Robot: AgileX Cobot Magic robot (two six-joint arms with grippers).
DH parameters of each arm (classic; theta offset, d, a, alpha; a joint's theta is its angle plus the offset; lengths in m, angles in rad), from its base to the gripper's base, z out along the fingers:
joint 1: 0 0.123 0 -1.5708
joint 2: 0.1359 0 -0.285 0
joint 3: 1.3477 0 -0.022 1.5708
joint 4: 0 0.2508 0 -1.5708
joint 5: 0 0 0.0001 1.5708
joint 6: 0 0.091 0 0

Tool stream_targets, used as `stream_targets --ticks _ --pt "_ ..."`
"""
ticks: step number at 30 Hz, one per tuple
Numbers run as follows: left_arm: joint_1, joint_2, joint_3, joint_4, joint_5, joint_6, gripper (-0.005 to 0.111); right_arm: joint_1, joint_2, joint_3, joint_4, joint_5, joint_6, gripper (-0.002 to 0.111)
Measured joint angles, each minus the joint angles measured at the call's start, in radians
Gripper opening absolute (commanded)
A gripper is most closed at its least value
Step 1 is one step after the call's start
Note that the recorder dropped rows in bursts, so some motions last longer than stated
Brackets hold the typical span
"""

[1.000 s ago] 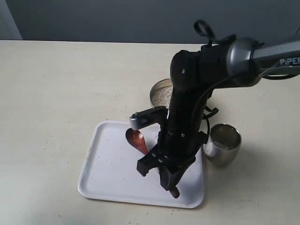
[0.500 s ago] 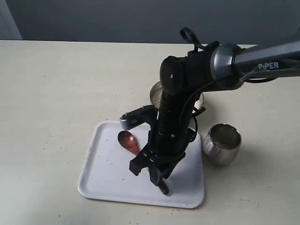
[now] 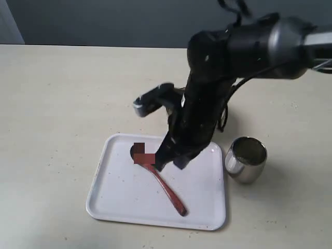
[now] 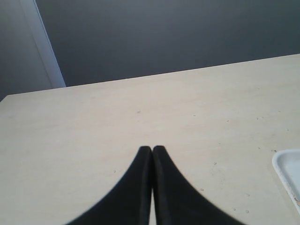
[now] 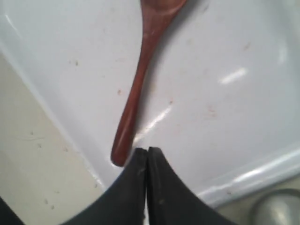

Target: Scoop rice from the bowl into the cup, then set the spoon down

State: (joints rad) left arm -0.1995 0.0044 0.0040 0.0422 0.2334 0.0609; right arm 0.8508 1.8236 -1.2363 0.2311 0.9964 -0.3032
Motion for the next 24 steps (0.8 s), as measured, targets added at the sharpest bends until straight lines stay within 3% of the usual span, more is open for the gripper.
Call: stream_targets --ticks 4,7,15,20,24 --pt "0.0 0.0 0.0 0.0 0.0 0.0 0.001 -0.05 -0.149 0.003 -0.075 0.001 0.002 0.0" --pt "0.0 0.0 0.0 0.0 0.0 0.0 0.001 -0.141 -0.275 0.044 -0.103 -0.002 0.002 0.0" --pt "0.0 0.0 0.0 0.0 0.0 0.0 0.001 -0.482 -0.59 0.311 -0.089 -0.237 0.009 0.0" --pt "0.0 0.0 0.0 0.0 0.0 0.0 0.001 -0.559 -0.731 0.437 -0.071 -0.379 0.043 0.0" --pt "0.0 0.0 0.0 0.0 0.0 0.0 0.001 -0.565 -0.785 0.46 -0.036 -0.377 0.049 0.0"
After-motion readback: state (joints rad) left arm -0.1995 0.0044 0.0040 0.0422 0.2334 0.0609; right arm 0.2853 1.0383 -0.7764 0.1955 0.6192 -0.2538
